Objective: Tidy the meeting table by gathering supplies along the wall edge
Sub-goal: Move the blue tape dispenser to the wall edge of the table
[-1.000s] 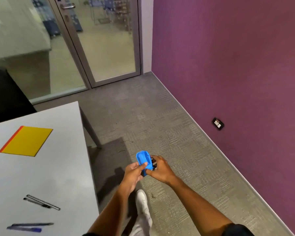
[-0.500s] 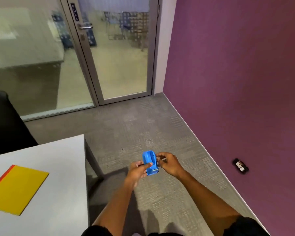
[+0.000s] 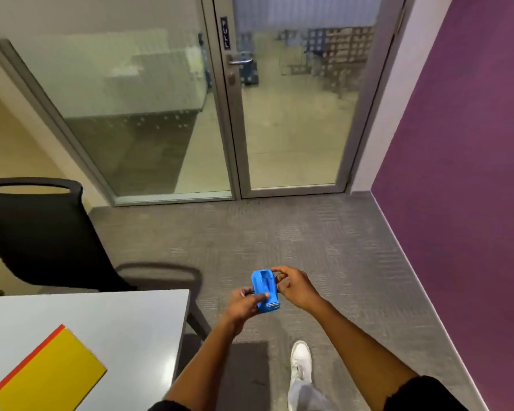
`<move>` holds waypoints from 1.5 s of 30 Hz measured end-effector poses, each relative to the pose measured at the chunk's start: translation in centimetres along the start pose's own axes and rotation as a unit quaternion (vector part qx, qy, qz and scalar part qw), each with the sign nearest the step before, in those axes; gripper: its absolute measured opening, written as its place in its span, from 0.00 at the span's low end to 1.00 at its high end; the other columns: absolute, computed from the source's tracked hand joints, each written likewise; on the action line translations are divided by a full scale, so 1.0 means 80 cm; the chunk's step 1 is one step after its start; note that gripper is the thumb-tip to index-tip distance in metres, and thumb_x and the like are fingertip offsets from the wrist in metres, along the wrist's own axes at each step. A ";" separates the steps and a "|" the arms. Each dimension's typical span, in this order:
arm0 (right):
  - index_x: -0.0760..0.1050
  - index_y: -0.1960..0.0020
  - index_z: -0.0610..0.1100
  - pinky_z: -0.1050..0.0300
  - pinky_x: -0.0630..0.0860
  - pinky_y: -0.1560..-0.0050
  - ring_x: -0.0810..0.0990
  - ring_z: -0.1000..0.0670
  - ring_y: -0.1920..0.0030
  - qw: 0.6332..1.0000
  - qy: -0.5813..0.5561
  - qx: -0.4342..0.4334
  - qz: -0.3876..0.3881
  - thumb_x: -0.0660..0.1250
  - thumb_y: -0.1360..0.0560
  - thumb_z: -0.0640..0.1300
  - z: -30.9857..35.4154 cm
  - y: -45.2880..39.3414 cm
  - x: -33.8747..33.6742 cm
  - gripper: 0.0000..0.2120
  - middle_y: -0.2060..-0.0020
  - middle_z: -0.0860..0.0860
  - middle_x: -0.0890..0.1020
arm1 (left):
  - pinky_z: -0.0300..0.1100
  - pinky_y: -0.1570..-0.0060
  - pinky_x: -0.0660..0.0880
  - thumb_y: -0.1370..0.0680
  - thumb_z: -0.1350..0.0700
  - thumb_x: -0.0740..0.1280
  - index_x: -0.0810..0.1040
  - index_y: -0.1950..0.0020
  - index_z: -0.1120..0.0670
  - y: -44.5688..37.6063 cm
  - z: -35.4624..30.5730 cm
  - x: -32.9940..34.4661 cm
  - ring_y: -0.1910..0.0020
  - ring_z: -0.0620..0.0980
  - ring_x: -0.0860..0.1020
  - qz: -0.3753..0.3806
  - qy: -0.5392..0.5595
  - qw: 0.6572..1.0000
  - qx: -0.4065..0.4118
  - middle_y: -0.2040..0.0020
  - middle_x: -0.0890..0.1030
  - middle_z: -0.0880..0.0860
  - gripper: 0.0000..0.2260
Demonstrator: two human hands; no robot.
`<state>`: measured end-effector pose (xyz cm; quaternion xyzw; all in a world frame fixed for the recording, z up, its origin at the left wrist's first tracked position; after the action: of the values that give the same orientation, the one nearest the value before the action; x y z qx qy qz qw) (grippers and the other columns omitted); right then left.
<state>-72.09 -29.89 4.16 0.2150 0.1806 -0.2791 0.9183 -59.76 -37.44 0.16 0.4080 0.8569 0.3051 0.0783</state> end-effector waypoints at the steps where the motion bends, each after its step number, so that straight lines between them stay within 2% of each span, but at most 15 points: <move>1: 0.77 0.40 0.45 0.74 0.75 0.57 0.81 0.53 0.55 1.000 0.014 -0.012 0.018 0.60 0.28 0.30 0.008 -0.036 -0.004 0.21 0.53 0.48 0.83 | 0.38 0.64 0.80 0.27 0.66 0.70 0.80 0.53 0.60 -0.024 -0.019 -0.006 0.66 0.48 0.82 -0.015 0.002 1.000 0.002 0.59 0.83 0.58 0.04; 4: 0.77 0.38 0.46 0.69 0.74 0.53 0.80 0.54 0.54 0.995 0.057 -0.045 0.062 0.63 0.28 0.30 0.038 -0.122 -0.020 0.21 0.53 0.51 0.82 | 0.37 0.66 0.79 0.26 0.66 0.69 0.80 0.51 0.61 -0.075 -0.076 -0.017 0.67 0.46 0.82 -0.046 0.006 0.999 0.007 0.60 0.83 0.57 0.05; 6: 0.76 0.37 0.46 0.69 0.73 0.54 0.78 0.57 0.58 0.990 0.088 -0.065 0.084 0.64 0.27 0.32 0.062 -0.173 -0.034 0.21 0.53 0.52 0.81 | 0.37 0.67 0.78 0.27 0.67 0.69 0.80 0.52 0.60 -0.106 -0.113 -0.026 0.68 0.46 0.82 -0.067 0.009 0.998 0.015 0.63 0.83 0.55 0.05; 8: 0.76 0.36 0.46 0.71 0.72 0.57 0.77 0.59 0.60 0.985 0.104 -0.086 0.109 0.64 0.27 0.32 0.087 -0.223 -0.044 0.21 0.52 0.52 0.80 | 0.36 0.67 0.78 0.27 0.66 0.69 0.80 0.52 0.60 -0.137 -0.145 -0.037 0.68 0.46 0.81 -0.090 0.007 0.996 0.011 0.61 0.83 0.56 0.05; 10: 0.75 0.36 0.45 0.71 0.72 0.55 0.78 0.56 0.57 0.978 0.126 -0.101 0.129 0.64 0.27 0.32 0.109 -0.267 -0.048 0.21 0.49 0.50 0.81 | 0.36 0.66 0.78 0.27 0.66 0.70 0.79 0.49 0.62 -0.167 -0.168 -0.048 0.67 0.46 0.81 -0.110 0.014 0.994 0.010 0.58 0.82 0.57 0.08; 14: 0.76 0.36 0.45 0.64 0.72 0.46 0.80 0.51 0.45 0.962 0.176 -0.146 0.150 0.64 0.27 0.32 0.149 -0.354 -0.043 0.21 0.44 0.48 0.81 | 0.36 0.68 0.78 0.27 0.66 0.70 0.79 0.49 0.62 -0.231 -0.211 -0.074 0.69 0.44 0.81 -0.133 0.038 0.990 0.011 0.60 0.82 0.56 0.08; 20: 0.75 0.36 0.49 0.56 0.72 0.41 0.77 0.46 0.42 0.919 0.283 -0.220 0.165 0.63 0.24 0.35 0.193 -0.491 -0.004 0.19 0.43 0.47 0.77 | 0.36 0.66 0.79 0.26 0.66 0.69 0.79 0.52 0.58 -0.347 -0.260 -0.134 0.68 0.44 0.82 -0.144 0.069 0.987 0.000 0.61 0.82 0.54 0.05; 23: 0.74 0.35 0.49 0.55 0.72 0.42 0.76 0.47 0.41 0.904 0.309 -0.241 0.172 0.64 0.23 0.37 0.225 -0.571 0.014 0.18 0.42 0.48 0.76 | 0.37 0.64 0.80 0.26 0.67 0.68 0.79 0.53 0.57 -0.414 -0.296 -0.177 0.67 0.43 0.82 -0.146 0.080 0.986 -0.002 0.61 0.83 0.52 0.06; 25: 0.73 0.35 0.50 0.54 0.72 0.42 0.75 0.47 0.41 0.898 0.321 -0.245 0.175 0.65 0.24 0.38 0.252 -0.629 0.026 0.19 0.41 0.48 0.75 | 0.37 0.64 0.79 0.26 0.67 0.67 0.79 0.51 0.57 -0.460 -0.328 -0.210 0.66 0.44 0.82 -0.145 0.083 0.986 -0.001 0.59 0.83 0.53 0.06; 28: 0.72 0.33 0.50 0.52 0.73 0.40 0.75 0.46 0.40 0.891 0.330 -0.252 0.186 0.65 0.24 0.37 0.295 -0.707 0.049 0.20 0.40 0.48 0.75 | 0.41 0.58 0.81 0.26 0.66 0.68 0.78 0.47 0.60 -0.519 -0.376 -0.260 0.62 0.47 0.82 -0.141 0.091 0.986 0.000 0.56 0.83 0.56 0.08; 31: 0.69 0.31 0.52 0.50 0.72 0.38 0.74 0.46 0.38 0.876 0.340 -0.276 0.202 0.67 0.25 0.37 0.341 -0.774 0.079 0.24 0.37 0.48 0.74 | 0.42 0.56 0.81 0.26 0.65 0.69 0.76 0.43 0.63 -0.557 -0.421 -0.319 0.59 0.50 0.83 -0.156 0.094 0.983 -0.003 0.52 0.83 0.58 0.13; 36: 0.70 0.32 0.54 0.55 0.74 0.44 0.74 0.49 0.41 0.836 0.355 -0.341 0.243 0.67 0.26 0.36 0.431 -0.849 0.156 0.26 0.40 0.52 0.72 | 0.43 0.55 0.81 0.26 0.66 0.69 0.77 0.44 0.63 -0.591 -0.478 -0.428 0.59 0.50 0.82 -0.188 0.106 0.976 -0.002 0.54 0.83 0.57 0.11; 39: 0.69 0.31 0.55 0.54 0.74 0.43 0.72 0.48 0.39 0.789 0.386 -0.397 0.266 0.67 0.27 0.34 0.472 -0.893 0.224 0.29 0.36 0.51 0.70 | 0.45 0.54 0.81 0.27 0.66 0.70 0.77 0.42 0.65 -0.612 -0.492 -0.502 0.60 0.51 0.83 -0.212 0.109 0.971 -0.014 0.53 0.82 0.59 0.14; 42: 0.71 0.32 0.54 0.56 0.71 0.39 0.71 0.47 0.37 0.756 0.385 -0.433 0.303 0.66 0.26 0.36 0.510 -0.933 0.297 0.26 0.34 0.50 0.70 | 0.48 0.53 0.81 0.28 0.67 0.70 0.78 0.45 0.64 -0.624 -0.505 -0.578 0.61 0.51 0.83 -0.241 0.123 0.962 -0.027 0.54 0.83 0.59 0.12; 45: 0.71 0.32 0.53 0.55 0.71 0.38 0.72 0.47 0.36 0.724 0.380 -0.463 0.342 0.67 0.27 0.35 0.550 -0.984 0.376 0.26 0.34 0.50 0.70 | 0.44 0.60 0.81 0.29 0.67 0.70 0.80 0.50 0.62 -0.646 -0.522 -0.662 0.64 0.49 0.83 -0.256 0.128 0.958 -0.031 0.61 0.84 0.55 0.09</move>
<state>-85.76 -123.98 4.51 -0.1023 0.5351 0.2772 0.7914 -74.76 -121.00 -2.78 0.1299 0.9257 0.3507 0.0561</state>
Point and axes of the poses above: each hand's wrist, its own y-axis away from the middle knuckle, its own x-axis out of the palm, z = x × y, the point moved 9 cm from there along -y, towards the middle knuckle
